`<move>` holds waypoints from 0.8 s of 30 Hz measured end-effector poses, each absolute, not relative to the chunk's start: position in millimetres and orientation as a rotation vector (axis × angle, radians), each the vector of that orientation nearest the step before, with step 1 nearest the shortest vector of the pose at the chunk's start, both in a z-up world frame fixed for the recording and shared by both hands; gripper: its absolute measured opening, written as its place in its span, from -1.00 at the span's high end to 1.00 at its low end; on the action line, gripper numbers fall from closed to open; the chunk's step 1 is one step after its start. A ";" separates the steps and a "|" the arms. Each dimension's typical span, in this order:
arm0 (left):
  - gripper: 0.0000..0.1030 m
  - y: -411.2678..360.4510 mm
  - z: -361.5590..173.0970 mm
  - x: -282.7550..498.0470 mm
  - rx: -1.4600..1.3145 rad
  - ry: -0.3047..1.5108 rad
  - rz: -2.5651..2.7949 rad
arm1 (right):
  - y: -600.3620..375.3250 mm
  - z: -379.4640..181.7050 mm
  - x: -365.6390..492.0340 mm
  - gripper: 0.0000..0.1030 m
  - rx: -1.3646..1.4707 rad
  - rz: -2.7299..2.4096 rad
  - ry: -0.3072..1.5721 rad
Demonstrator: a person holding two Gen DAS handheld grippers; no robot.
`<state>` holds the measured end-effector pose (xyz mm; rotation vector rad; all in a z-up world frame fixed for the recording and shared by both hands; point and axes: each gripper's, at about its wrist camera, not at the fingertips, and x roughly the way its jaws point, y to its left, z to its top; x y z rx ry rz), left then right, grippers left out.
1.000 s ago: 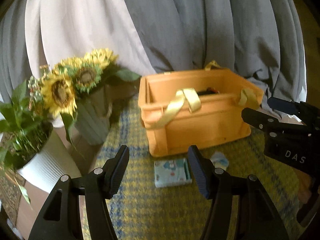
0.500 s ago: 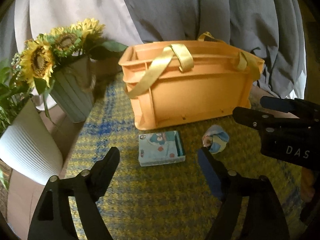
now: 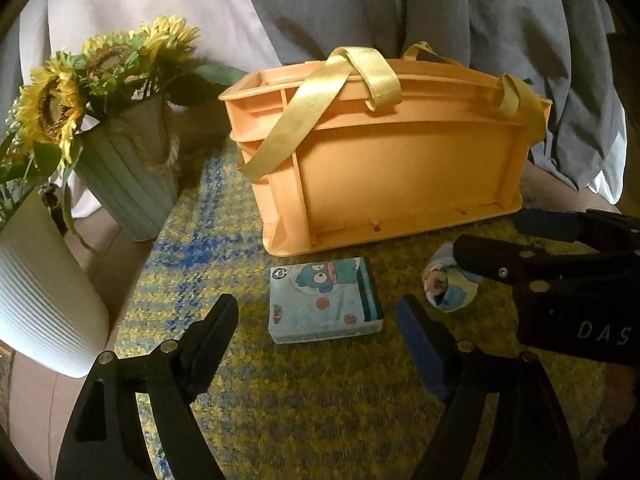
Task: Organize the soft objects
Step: 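Grasp the blue tissue packet with the left tool while the right tool grasps the sock bundle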
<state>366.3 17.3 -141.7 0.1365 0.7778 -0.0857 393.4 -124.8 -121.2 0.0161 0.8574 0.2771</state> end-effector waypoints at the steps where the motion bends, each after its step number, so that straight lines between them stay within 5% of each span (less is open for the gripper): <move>1: -0.57 16.4 -143.2 367.3 0.140 0.781 -0.088 | -124.6 -122.8 395.1 -0.44 0.020 0.280 0.863; 24: -0.47 16.9 -170.4 394.4 0.113 0.862 -0.103 | -109.5 -162.6 421.1 -0.35 0.061 0.302 0.997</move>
